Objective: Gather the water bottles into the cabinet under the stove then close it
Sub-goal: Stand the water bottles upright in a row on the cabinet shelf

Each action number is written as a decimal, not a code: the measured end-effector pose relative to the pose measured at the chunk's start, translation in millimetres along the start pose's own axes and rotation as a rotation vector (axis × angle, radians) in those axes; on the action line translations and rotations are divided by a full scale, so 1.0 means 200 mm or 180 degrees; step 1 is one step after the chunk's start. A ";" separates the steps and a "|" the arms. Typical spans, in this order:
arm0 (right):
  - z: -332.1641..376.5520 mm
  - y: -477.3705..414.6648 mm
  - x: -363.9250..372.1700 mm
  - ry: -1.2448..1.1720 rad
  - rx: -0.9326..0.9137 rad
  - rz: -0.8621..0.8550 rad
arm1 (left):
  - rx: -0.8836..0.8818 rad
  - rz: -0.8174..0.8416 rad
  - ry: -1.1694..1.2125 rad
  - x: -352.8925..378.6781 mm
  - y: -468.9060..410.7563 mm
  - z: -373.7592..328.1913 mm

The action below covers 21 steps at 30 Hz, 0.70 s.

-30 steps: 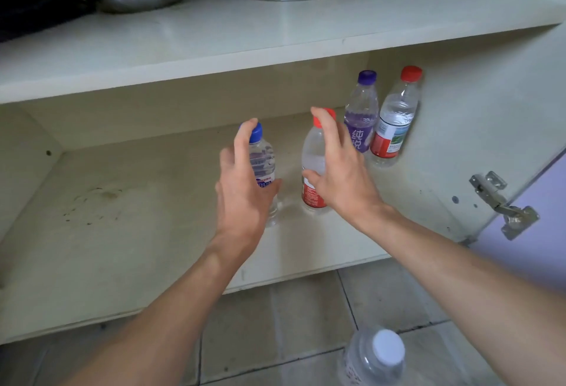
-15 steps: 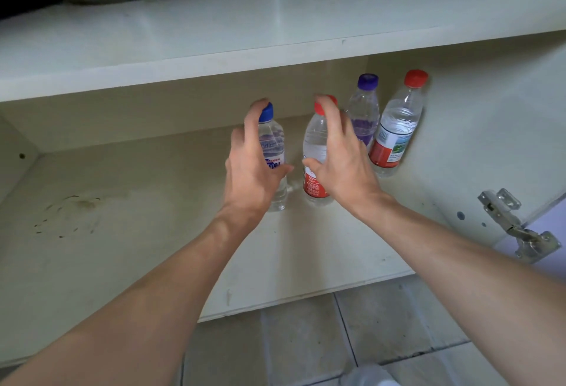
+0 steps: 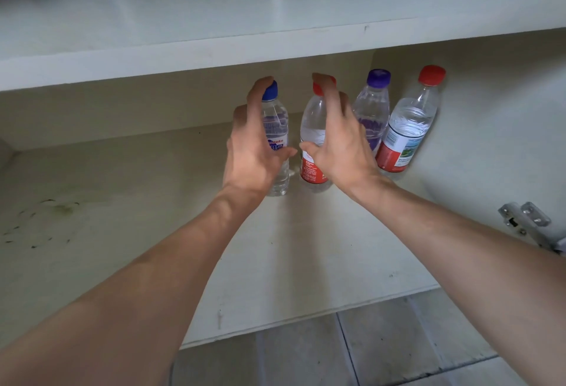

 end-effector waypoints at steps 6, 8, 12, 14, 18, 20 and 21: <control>0.00 -0.02 0.02 0.0049 -0.0007 -0.0008 | 0.0024 -0.0033 -0.0017 0.01 -0.03 0.00; 0.00 -0.02 0.03 0.0035 0.0019 -0.0002 | -0.0002 -0.0023 -0.0025 0.01 -0.03 0.00; 0.00 -0.01 0.03 0.0049 0.0033 0.0046 | -0.0066 0.0021 -0.0042 0.02 -0.02 -0.01; 0.01 -0.01 0.02 0.0088 0.0023 0.0083 | -0.0121 0.0046 -0.0062 0.02 -0.01 -0.02; 0.04 0.01 0.01 0.0209 0.0027 0.0134 | -0.0124 0.0134 -0.0146 0.00 0.04 -0.04; 0.05 0.02 0.00 0.0305 0.0040 0.0205 | -0.0134 0.0227 -0.0269 -0.04 0.05 -0.07; 0.06 0.03 -0.01 0.0349 0.0081 0.0246 | -0.0160 0.0268 -0.0342 -0.06 0.05 -0.09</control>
Point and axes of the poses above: each hand's wrist, its own y-axis away from the middle knuckle, its own x-axis out of the palm, z = x × y, the point moved 5 cm from there along -y, towards the middle knuckle, and after that the axes turned 7 degrees about -x, right-handed, at the moved point
